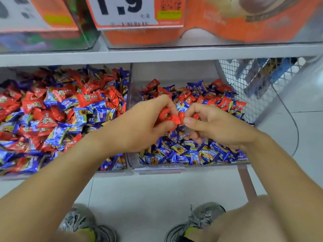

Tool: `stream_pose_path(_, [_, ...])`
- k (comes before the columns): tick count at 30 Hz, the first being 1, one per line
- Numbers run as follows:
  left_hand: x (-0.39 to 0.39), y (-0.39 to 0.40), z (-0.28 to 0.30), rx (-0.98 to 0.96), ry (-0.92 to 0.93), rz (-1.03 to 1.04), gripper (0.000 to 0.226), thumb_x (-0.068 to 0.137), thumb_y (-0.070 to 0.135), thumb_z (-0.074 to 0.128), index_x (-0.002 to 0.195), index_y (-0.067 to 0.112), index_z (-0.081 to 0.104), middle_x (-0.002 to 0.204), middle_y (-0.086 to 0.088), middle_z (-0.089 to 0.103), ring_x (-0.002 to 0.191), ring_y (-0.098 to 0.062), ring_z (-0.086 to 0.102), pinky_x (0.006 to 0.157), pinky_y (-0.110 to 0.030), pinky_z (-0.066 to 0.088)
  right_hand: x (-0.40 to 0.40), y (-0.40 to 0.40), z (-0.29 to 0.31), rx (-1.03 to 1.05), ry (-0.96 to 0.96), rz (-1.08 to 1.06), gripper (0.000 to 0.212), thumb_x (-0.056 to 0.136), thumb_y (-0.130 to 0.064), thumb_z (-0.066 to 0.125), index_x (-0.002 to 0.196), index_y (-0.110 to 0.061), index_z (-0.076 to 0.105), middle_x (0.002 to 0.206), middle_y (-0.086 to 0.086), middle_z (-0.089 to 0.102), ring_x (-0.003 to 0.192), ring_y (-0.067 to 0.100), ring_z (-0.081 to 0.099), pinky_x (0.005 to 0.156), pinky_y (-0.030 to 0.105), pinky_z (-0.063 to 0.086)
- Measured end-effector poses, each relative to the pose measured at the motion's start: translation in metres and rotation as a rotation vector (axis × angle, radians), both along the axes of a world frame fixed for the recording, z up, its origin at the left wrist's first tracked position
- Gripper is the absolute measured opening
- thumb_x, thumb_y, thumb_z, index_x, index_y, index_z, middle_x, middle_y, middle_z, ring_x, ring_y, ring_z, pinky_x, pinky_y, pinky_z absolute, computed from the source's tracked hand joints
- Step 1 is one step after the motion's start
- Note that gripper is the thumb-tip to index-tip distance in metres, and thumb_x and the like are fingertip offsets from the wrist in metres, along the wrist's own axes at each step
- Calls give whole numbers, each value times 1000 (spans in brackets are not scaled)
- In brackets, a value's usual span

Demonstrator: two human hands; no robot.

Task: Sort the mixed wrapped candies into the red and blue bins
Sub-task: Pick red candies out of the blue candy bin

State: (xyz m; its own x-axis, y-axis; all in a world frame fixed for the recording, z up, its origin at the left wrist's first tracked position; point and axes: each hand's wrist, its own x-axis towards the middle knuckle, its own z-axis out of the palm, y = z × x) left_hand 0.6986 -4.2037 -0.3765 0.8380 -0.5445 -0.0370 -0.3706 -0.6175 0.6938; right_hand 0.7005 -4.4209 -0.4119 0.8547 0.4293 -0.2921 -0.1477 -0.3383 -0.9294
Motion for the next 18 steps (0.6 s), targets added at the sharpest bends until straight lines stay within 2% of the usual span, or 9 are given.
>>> stream_pose_path(3, [-20, 22, 11, -141, -83, 83, 10, 97, 21, 55, 104, 24, 49, 65, 13, 59, 54, -11, 50, 48, -19, 38, -4, 28, 15, 253, 79, -49, 9, 95, -18, 58, 97, -10, 54, 64, 9, 60, 57, 25, 56, 56, 30, 50])
stream_pose_path(6, [-31, 57, 16, -123, -167, 161, 11, 96, 22, 55, 103, 28, 48, 67, 2, 57, 51, -14, 47, 47, -19, 36, -8, 68, 21, 322, -37, -124, 10, 99, -13, 57, 108, -12, 59, 63, 1, 62, 55, 22, 52, 52, 28, 47])
stream_pose_path(8, [-26, 84, 14, -34, -276, 224, 14, 94, 23, 55, 106, 30, 51, 73, 2, 56, 59, -12, 49, 54, -21, 35, -4, 96, 21, 247, -272, -195, 13, 98, -11, 61, 111, -14, 65, 69, -8, 66, 56, 14, 52, 55, 25, 46])
stream_pose_path(9, [-21, 97, 12, 18, -339, 281, 17, 95, 21, 56, 109, 29, 53, 82, 3, 55, 64, -8, 49, 60, -23, 33, 0, 110, 20, 168, -411, -222, 15, 96, -14, 64, 111, -16, 68, 76, -10, 68, 59, 8, 53, 59, 23, 46])
stream_pose_path(12, [1, 126, 6, 75, -471, 485, 25, 91, 11, 58, 115, 20, 59, 96, -5, 45, 72, 3, 39, 69, -13, 26, 16, 153, 20, -102, -700, -304, 23, 89, -23, 72, 111, -17, 71, 84, -17, 67, 66, -6, 57, 73, 18, 44])
stream_pose_path(14, [14, 140, 2, 98, -457, 565, 29, 90, 19, 60, 118, 11, 57, 98, -14, 47, 78, -7, 37, 75, -13, 27, 28, 179, 23, -227, -719, -315, 39, 85, -32, 75, 118, -14, 66, 88, -9, 68, 69, -3, 60, 73, 22, 49])
stream_pose_path(16, [20, 150, -3, 181, -422, 572, 49, 86, 38, 62, 123, 8, 53, 102, -21, 51, 98, -26, 41, 86, -28, 33, 30, 193, 21, -340, -718, -252, 59, 83, -40, 74, 132, -13, 56, 110, 2, 67, 97, 8, 63, 90, 27, 50])
stream_pose_path(18, [17, 154, -6, 278, -439, 546, 65, 80, 53, 56, 130, 11, 51, 109, -23, 50, 109, -38, 41, 98, -43, 35, 24, 190, 17, -381, -764, -204, 63, 86, -35, 71, 143, -20, 48, 127, 2, 58, 119, 13, 53, 102, 21, 39])
